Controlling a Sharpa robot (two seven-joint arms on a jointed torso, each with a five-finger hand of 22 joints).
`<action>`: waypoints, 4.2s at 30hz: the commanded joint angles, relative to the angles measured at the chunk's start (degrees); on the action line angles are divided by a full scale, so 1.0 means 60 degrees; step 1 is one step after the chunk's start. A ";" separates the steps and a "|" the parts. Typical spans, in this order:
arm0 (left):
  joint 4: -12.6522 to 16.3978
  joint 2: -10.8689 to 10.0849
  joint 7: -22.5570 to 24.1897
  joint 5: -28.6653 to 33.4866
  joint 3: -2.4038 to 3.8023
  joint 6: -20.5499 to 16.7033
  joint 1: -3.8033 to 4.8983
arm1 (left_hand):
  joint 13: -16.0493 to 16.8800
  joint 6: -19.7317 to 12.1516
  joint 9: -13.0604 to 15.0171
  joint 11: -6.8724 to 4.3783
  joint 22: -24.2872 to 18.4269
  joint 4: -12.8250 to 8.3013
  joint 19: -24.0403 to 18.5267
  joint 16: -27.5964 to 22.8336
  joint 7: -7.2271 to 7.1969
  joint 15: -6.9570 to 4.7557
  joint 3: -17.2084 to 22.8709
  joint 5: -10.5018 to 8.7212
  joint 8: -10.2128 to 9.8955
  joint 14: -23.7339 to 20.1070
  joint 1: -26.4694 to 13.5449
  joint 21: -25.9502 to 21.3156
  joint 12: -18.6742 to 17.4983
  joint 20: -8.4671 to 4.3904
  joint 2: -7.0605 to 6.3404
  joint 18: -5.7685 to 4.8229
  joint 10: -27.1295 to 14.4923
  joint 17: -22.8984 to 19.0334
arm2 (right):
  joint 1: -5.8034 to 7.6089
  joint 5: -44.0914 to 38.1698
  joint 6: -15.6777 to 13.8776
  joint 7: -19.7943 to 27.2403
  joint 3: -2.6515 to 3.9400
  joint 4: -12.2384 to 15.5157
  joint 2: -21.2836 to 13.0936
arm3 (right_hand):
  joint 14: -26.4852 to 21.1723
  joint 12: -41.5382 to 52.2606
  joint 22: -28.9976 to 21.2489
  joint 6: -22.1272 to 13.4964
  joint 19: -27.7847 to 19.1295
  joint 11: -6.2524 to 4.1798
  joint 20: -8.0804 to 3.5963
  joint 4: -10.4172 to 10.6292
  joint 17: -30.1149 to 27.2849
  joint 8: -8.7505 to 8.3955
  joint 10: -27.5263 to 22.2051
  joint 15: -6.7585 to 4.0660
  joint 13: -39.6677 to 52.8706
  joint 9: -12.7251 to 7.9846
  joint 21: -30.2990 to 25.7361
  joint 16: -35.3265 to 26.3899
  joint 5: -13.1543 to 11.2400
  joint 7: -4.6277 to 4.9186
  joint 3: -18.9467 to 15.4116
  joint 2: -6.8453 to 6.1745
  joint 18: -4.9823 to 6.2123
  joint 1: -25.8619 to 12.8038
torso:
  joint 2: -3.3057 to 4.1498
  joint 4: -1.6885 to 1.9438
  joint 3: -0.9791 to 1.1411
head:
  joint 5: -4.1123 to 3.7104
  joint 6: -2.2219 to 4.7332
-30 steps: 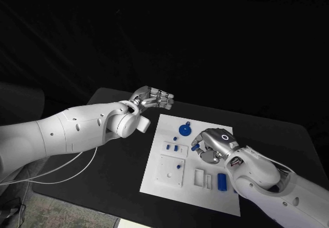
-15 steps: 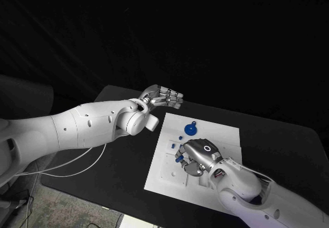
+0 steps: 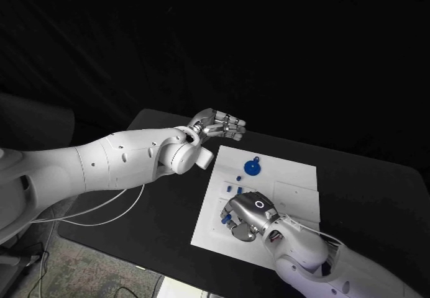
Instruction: Assemble the parts on the task board
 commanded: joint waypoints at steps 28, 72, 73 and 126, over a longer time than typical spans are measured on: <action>-0.0047 -0.0019 0.0010 0.0041 0.0004 0.0209 0.0013 | -0.0010 -0.0017 0.0003 0.0021 -0.0049 0.0070 0.0086 -0.0025 -0.0006 0.0016 -0.0003 -0.0027 0.0011 -0.0082 0.0051 0.0054 -0.0032 0.0013 0.0022 0.0078 -0.0103 0.0008 | -0.0273 -0.0679 -0.0145 -0.0039 -0.0054 -0.0270 -0.0023 | 0.0088 0.0061 0.0035 0.0088 0.0338 -0.0279 -0.0029 -0.0030 0.0040 0.0012 0.1051 -0.0014 0.0059 -0.0004 -0.0010 -0.0068 0.0043 -0.0009 0.0067 0.0011 0.0248 -0.0056 | -0.0003 -0.0003 0.0005 | -0.0042 -0.0062; -0.0129 0.0007 -0.0066 0.0041 0.0002 0.0295 0.0010 | -0.0009 -0.0025 0.0003 0.0029 -0.0140 0.0102 0.0104 -0.0024 -0.0002 0.0024 -0.0015 -0.0028 0.0011 -0.0102 0.0037 0.0052 -0.0031 0.0023 0.0029 0.0085 -0.0132 0.0010 | -0.0317 -0.0729 0.0251 -0.0221 -0.0016 -0.0362 -0.0091 | 0.0115 0.0060 0.0064 0.0123 0.0330 -0.0288 -0.0037 -0.0021 0.0068 0.0008 0.1084 -0.0022 0.0059 -0.0006 0.0022 -0.0110 0.0051 -0.0018 0.0114 -0.0035 0.0245 -0.0072 | -0.0001 -0.0008 -0.0002 | -0.0060 -0.0143; -0.0131 0.0010 -0.0066 0.0041 0.0002 0.0297 0.0010 | -0.0009 -0.0025 0.0003 0.0029 -0.0140 0.0102 0.0104 -0.0024 -0.0002 0.0024 -0.0015 -0.0028 0.0011 -0.0102 0.0037 0.0052 -0.0031 0.0023 0.0029 0.0085 -0.0132 0.0010 | -0.0317 -0.0745 0.0257 -0.0235 -0.0016 -0.0373 -0.0081 | 0.0114 0.0061 0.0071 0.0118 0.0325 -0.0288 -0.0038 -0.0023 0.0079 0.0010 0.1080 -0.0022 0.0060 -0.0006 0.0009 -0.0127 0.0050 -0.0017 0.0090 -0.0013 0.0240 -0.0069 | -0.0002 -0.0008 -0.0002 | -0.0060 -0.0143; -0.0182 0.0075 -0.0178 0.0041 0.0001 0.0386 0.0009 | -0.0009 -0.0024 0.0003 0.0038 -0.0264 0.0127 0.0125 -0.0025 0.0005 0.0033 -0.0026 -0.0036 0.0011 -0.0122 0.0015 0.0051 -0.0032 0.0033 0.0037 0.0089 -0.0157 0.0011 | -0.0314 -0.0454 0.0263 -0.0042 -0.0060 -0.0699 0.0273 | 0.0021 0.0049 -0.0212 -0.1524 0.0292 0.0239 0.0264 0.0292 0.0007 -0.0016 -0.1018 0.0353 0.0008 -0.0079 -0.0364 -0.0222 0.0803 0.0301 -0.1874 -0.0371 0.0282 -0.0824 | -0.0003 -0.0011 0.0002 | -0.0048 -0.0131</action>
